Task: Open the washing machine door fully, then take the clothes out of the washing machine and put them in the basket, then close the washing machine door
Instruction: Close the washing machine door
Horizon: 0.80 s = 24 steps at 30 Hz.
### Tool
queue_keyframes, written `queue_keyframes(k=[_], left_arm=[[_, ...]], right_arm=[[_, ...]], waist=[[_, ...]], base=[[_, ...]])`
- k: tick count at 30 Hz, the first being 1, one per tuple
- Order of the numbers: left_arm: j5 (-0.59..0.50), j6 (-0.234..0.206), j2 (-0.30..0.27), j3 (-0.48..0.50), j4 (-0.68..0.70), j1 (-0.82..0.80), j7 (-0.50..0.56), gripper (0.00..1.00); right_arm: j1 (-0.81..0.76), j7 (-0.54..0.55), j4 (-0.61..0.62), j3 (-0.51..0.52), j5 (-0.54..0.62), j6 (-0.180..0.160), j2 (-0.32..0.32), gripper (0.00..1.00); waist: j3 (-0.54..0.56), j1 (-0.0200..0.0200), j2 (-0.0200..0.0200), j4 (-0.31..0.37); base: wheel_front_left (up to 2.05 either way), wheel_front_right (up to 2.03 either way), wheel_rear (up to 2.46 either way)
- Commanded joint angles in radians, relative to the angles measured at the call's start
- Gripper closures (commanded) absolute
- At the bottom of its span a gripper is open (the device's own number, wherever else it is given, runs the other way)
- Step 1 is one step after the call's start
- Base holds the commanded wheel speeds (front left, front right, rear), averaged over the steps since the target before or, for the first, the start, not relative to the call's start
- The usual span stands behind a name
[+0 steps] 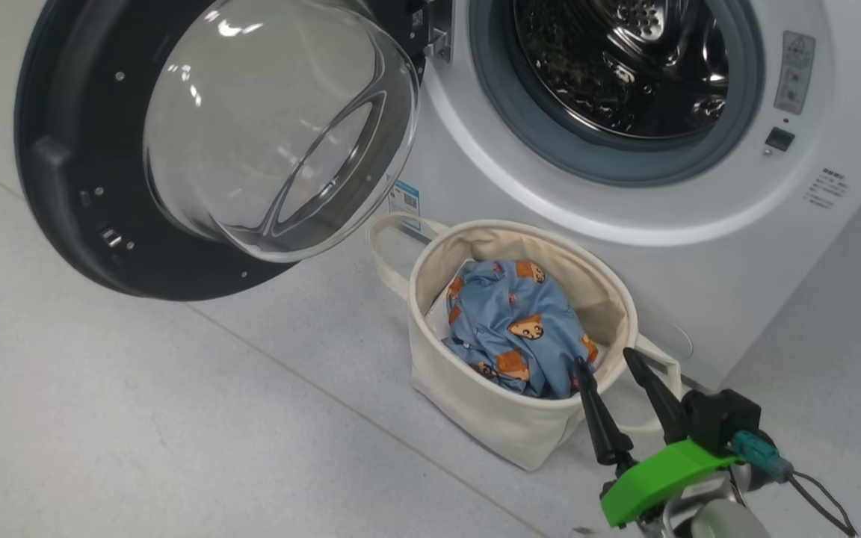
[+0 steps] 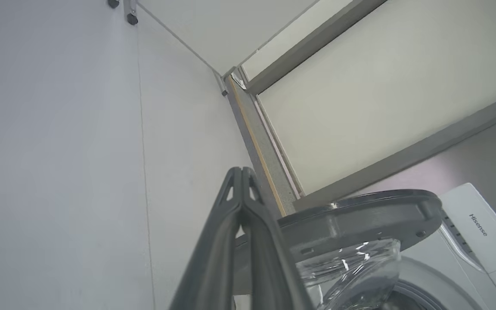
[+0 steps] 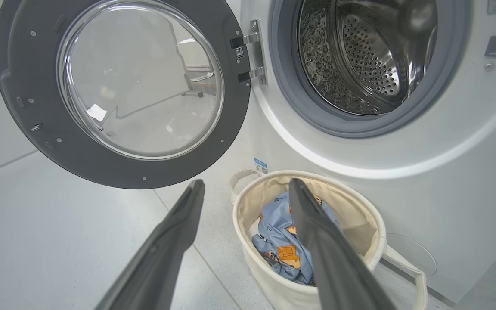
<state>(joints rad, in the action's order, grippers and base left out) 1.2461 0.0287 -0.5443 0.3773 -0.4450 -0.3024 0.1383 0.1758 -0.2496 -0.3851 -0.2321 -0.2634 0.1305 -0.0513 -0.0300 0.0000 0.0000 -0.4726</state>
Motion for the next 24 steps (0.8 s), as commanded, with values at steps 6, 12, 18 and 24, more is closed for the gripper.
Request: queue_keyframes(k=[6,12,18,24], left_arm=[[0.142,0.044,-0.115,0.057,-0.206,-0.24,0.161,1.0],[0.175,0.058,-0.152,0.042,-0.363,-0.379,0.222,1.0],[0.168,0.075,-0.164,0.016,-0.442,-0.48,0.224,1.0],[0.158,0.096,-0.134,-0.019,-0.478,-0.595,0.194,1.0]], right_arm=[[0.053,-0.011,0.026,-0.008,0.027,0.0,-0.025,0.0],[0.061,0.015,0.059,0.007,0.045,0.0,-0.054,0.0],[0.076,0.049,0.114,0.009,0.061,0.0,-0.079,0.0],[0.086,0.086,0.175,0.02,0.075,0.0,-0.107,0.0]], waist=[[-0.031,0.0,0.0,0.015],[-0.079,0.0,0.0,0.028],[-0.137,0.0,0.0,0.046],[-0.196,0.0,0.0,0.059]], base=[[0.0,0.0,0.0],[0.0,0.0,0.0],[0.0,0.0,0.0],[0.0,0.0,0.0]])
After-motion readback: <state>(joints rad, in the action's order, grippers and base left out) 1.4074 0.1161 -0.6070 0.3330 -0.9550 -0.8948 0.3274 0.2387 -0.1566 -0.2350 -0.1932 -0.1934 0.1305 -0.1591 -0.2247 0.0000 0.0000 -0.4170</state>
